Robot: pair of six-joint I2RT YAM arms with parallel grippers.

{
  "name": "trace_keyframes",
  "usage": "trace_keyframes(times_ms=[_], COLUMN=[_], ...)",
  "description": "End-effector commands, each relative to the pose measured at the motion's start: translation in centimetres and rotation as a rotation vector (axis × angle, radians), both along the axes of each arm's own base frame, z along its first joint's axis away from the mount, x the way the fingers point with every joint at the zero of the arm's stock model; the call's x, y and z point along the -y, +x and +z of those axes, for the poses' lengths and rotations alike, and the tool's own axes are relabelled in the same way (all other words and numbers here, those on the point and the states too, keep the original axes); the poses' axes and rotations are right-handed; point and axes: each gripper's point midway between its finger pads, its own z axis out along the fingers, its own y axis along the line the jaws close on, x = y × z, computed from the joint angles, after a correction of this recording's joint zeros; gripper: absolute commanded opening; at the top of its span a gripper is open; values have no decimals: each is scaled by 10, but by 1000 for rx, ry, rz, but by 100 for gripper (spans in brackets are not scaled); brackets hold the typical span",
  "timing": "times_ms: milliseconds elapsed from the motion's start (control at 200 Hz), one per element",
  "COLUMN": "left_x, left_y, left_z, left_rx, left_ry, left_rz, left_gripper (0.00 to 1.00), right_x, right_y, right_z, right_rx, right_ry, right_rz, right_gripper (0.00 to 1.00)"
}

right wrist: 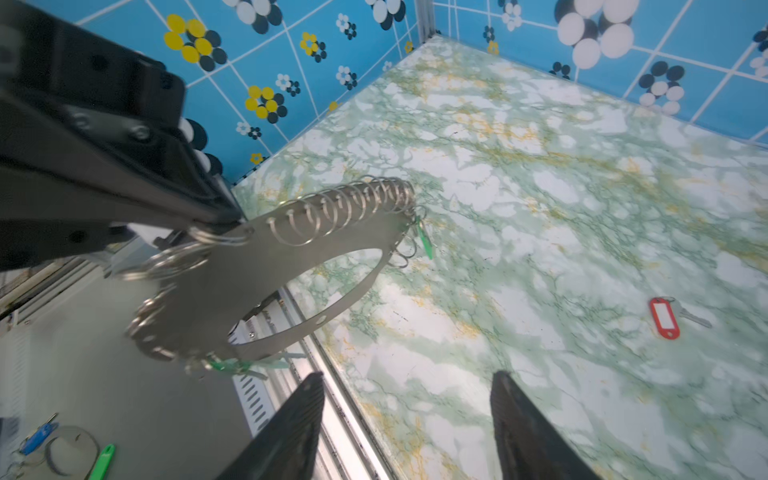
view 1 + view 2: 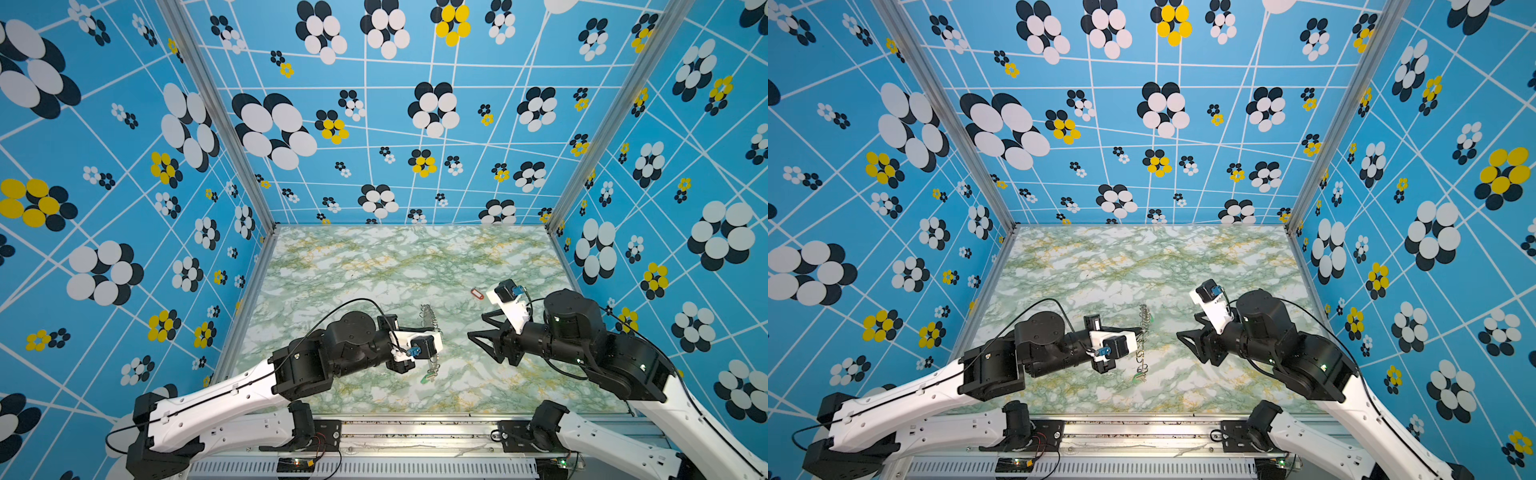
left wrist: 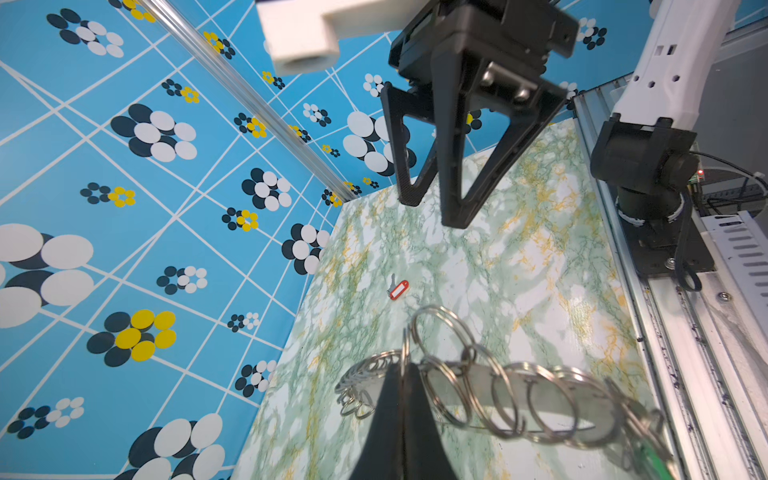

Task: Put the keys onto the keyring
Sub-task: 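Release the plate and move the right gripper over the red-tagged key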

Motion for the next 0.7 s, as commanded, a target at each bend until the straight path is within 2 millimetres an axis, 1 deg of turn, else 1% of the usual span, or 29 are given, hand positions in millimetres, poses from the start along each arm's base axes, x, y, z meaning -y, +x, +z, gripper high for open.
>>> trace_keyframes(times_ms=[0,100,195,335,475,565,695], left_x=[-2,-3,-3,-5,-7,-8,-10], left_y=[-8,-9,-10,-9,-7,-6,-4], left_z=[-9,-18,-25,-32,-37,-39,-44], left_rx=[-65,-111,-136,-162,-179,-193,-205], left_ry=[-8,-20,-26,-33,-41,-49,-46], left_rz=[-45,-55,-60,-65,-63,-66,-61], left_gripper=[0,0,0,0,0,0,0], right_x=[11,21,38,66,87,94,95], right_y=[34,59,83,120,155,176,205], right_z=[-20,-47,-75,-117,-150,-172,-197], right_rx=[6,-63,-146,-297,-401,-453,-518], right_ry=[-79,-120,-130,-73,-1,15,49], right_rz=[-134,-232,-348,-539,-684,-753,-821], right_gripper=[69,70,70,70,66,63,55])
